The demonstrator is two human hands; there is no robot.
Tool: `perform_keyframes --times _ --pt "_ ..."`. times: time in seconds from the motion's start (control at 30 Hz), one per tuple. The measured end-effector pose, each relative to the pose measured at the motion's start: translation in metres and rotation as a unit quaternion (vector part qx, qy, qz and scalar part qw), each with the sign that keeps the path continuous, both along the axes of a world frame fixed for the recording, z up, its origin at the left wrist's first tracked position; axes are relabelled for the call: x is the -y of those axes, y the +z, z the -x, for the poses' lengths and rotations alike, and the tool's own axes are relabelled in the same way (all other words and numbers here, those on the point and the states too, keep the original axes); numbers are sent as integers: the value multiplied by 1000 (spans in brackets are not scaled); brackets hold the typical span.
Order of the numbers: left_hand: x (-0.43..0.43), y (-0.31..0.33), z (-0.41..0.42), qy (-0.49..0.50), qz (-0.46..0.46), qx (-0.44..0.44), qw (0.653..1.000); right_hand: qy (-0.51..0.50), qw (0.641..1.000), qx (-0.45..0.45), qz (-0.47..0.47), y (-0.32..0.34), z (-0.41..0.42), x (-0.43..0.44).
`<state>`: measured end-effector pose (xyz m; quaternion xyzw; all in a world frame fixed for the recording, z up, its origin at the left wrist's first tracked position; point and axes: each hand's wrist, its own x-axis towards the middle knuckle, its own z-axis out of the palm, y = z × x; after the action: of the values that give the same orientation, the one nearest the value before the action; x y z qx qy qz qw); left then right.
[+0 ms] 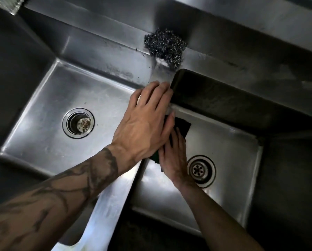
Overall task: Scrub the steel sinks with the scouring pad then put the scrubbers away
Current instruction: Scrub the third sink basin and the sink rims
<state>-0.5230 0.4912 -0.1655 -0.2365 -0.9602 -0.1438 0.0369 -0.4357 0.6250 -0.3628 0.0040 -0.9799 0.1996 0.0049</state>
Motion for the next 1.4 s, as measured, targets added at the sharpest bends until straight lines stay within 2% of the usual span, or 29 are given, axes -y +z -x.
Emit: perform_keyframes --times 0.07,0.17,0.3,0.43,0.53,0.73,0.87,1.03,1.17,1.27,1.4 --pt "1 0 1 1 1 -2 1000 21 1000 13 5 1 -18 8" --pt "0 0 0 1 6 -6 1000 20 1000 -15 14 2 5 3" --pt "0 -1 0 1 15 -11 1000 -68 997 -22 37 7 55 -3" --pt "2 -2 -1 -2 23 -19 1000 -74 997 11 -29 3 15 13" --pt "2 -2 -1 -4 27 -21 999 -85 995 28 -35 5 -23 17" --pt "3 -1 -2 -6 6 -17 1000 -97 994 35 -45 7 8 -8" --pt "2 -2 -3 -3 13 -20 1000 -150 987 33 -52 4 32 -33" --pt "1 -2 -3 -3 8 -14 1000 -257 964 49 -54 4 1 -18" --pt "3 -5 -2 -10 7 -14 1000 -193 976 61 -84 6 -4 19" --pt "4 -7 0 -14 13 -22 1000 -140 985 50 -92 5 15 2" --pt "5 -8 0 -19 2 -21 1000 -214 971 28 -103 2 18 -67"
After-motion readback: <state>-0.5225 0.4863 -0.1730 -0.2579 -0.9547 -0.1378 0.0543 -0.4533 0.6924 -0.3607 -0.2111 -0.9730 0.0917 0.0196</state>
